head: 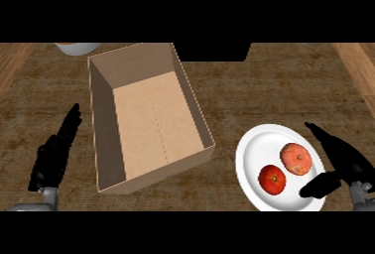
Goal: Pick the squash from the plate and place it in the cardboard box
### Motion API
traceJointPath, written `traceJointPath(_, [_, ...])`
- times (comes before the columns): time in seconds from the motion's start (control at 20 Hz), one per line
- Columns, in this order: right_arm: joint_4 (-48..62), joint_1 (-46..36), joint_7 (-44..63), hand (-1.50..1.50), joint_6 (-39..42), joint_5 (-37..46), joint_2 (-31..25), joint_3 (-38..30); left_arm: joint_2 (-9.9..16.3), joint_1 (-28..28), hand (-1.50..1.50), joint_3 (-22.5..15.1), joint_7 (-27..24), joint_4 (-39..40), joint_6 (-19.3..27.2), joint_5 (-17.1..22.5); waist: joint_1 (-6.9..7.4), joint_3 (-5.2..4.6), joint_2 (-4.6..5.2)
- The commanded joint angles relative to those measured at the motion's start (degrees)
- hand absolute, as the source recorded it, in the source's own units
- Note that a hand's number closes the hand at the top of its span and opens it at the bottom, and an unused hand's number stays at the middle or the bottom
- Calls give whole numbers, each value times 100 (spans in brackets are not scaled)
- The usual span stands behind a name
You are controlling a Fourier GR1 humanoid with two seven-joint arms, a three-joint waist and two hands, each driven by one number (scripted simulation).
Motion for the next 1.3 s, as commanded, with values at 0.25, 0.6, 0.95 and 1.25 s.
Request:
traceJointPath(0.25, [333,251,-546,-150,38,668,590,-452,-161,351,0,247,169,-526,-229,-211,11,2,-3])
traceJointPath(0.6, [613,186,-929,-150,244,1054,870,-764,-295,-208,0,609,-246,403,-532,-248,-9,1,2])
traceJointPath(0.95, [1510,-436,-1058,-150,69,1536,1411,-771,-594,415,0,415,-375,-8,-432,-574,33,2,7])
traceJointPath(1.25, [1294,-98,-1046,-150,222,1923,1545,-760,-488,324,0,725,-133,-311,-704,-489,11,1,1])
